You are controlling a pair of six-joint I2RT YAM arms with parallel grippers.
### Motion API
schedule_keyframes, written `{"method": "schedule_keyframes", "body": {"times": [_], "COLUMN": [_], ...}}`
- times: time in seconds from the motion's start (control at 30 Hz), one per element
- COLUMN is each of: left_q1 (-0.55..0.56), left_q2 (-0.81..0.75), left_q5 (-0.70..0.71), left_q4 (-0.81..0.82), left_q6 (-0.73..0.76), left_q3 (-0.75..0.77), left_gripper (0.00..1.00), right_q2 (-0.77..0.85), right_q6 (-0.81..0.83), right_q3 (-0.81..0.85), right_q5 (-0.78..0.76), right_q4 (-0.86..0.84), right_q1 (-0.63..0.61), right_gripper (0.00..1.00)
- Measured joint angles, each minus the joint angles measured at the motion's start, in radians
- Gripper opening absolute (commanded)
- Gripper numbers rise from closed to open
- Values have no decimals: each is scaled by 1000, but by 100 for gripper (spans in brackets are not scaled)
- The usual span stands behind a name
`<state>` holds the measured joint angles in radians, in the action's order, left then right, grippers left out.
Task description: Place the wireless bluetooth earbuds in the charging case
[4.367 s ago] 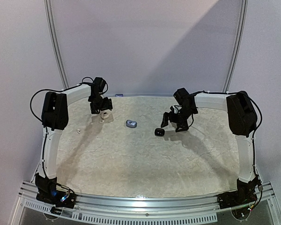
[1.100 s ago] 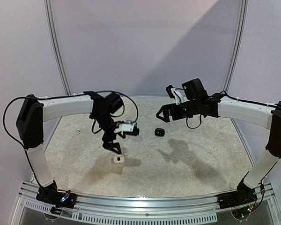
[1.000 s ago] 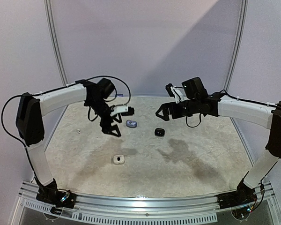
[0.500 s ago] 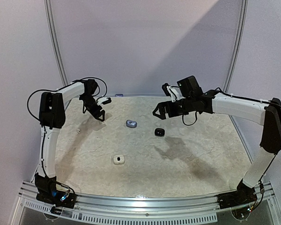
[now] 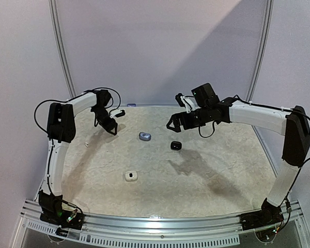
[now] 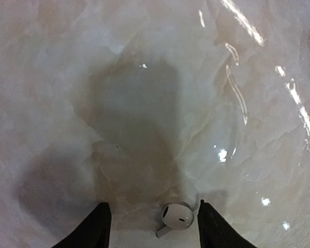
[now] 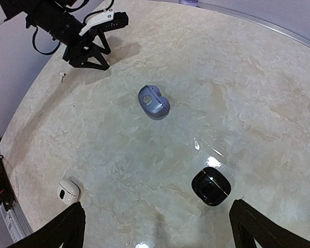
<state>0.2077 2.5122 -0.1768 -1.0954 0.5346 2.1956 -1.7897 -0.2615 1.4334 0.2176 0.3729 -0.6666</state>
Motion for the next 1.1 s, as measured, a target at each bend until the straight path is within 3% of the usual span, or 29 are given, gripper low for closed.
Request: {"method": "schedule_keyframes", "body": {"times": [0.17, 0.6, 0.9, 1.1], "left_q1": [4, 20, 31, 49], "left_q2": [0, -47, -61, -91], "left_q5": [0, 3, 6, 1], "left_q4": [-8, 16, 25, 34], "left_q6": [0, 15, 15, 17], "left_q3": [-1, -92, -117, -169], "left_gripper": [43, 31, 14, 11], "right_q2": [-5, -10, -10, -10], "right_q6": [2, 5, 6, 7], "right_q3": [5, 13, 13, 13], "right_q5": [2, 2, 2, 2], "right_q4": [8, 16, 17, 22], "right_q1": [0, 0, 0, 0], "right_gripper": [99, 99, 99, 99]}}
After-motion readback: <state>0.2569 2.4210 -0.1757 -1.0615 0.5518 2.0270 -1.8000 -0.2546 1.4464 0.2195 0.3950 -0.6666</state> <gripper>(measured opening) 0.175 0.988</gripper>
